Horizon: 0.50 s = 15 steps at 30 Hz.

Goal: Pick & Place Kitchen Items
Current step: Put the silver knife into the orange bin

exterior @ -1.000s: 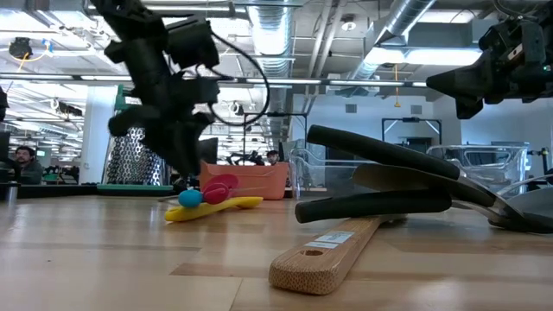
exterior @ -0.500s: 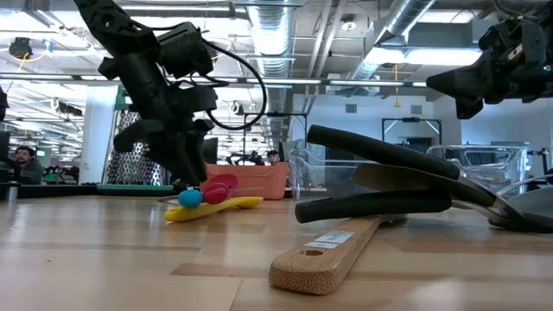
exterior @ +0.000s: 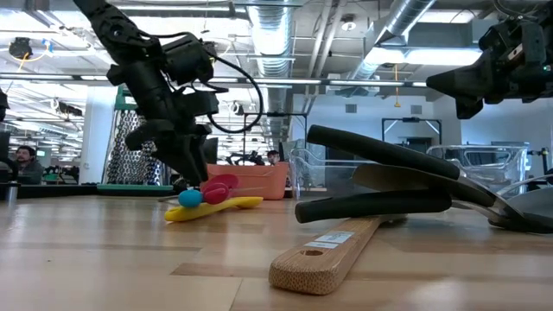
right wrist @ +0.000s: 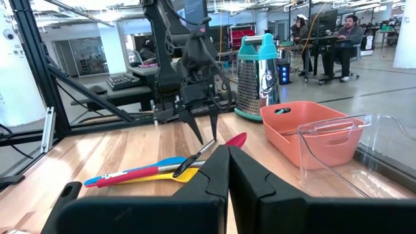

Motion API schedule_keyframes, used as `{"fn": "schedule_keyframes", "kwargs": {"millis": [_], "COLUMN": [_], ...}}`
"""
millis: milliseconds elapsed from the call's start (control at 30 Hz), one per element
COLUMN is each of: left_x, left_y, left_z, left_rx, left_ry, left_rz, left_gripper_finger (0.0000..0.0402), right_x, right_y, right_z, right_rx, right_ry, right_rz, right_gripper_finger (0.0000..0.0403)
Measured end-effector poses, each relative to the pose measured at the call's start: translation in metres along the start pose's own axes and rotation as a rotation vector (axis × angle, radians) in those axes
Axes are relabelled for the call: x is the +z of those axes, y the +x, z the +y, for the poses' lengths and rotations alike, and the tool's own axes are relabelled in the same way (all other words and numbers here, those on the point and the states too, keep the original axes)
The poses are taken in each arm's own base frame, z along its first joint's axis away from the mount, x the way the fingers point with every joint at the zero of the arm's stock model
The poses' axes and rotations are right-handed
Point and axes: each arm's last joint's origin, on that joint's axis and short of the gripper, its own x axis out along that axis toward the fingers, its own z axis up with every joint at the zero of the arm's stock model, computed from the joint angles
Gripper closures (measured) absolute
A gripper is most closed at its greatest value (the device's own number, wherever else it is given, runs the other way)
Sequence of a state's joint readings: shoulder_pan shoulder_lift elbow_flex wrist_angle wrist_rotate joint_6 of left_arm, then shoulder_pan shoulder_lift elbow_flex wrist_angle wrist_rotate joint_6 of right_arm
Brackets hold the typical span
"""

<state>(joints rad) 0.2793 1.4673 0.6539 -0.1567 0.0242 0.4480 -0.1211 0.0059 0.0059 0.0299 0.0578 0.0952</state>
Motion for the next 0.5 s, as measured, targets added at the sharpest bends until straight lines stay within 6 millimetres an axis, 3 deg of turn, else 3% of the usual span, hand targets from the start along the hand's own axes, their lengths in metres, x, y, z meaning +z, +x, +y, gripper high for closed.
{"fn": "schedule_keyframes", "kwargs": {"millis": [333, 500], "left_x": [0.049, 0.070], "left_y": [-0.018, -0.007], "left_z": [0.028, 0.039], "left_rx": [0.103, 0.108], "left_ry": [0.059, 0.068], "left_rz": [-0.178, -0.185], "left_gripper_finger": [0.0274, 0.0274], "right_x": [0.000, 0.000], "right_y": [0.000, 0.000], "right_z": [-0.001, -0.001], "right_rx": [-0.021, -0.030], "right_ry": [-0.024, -0.026], "right_rz": [-0.002, -0.004], "right_gripper_finger": [0.0403, 0.0403]}}
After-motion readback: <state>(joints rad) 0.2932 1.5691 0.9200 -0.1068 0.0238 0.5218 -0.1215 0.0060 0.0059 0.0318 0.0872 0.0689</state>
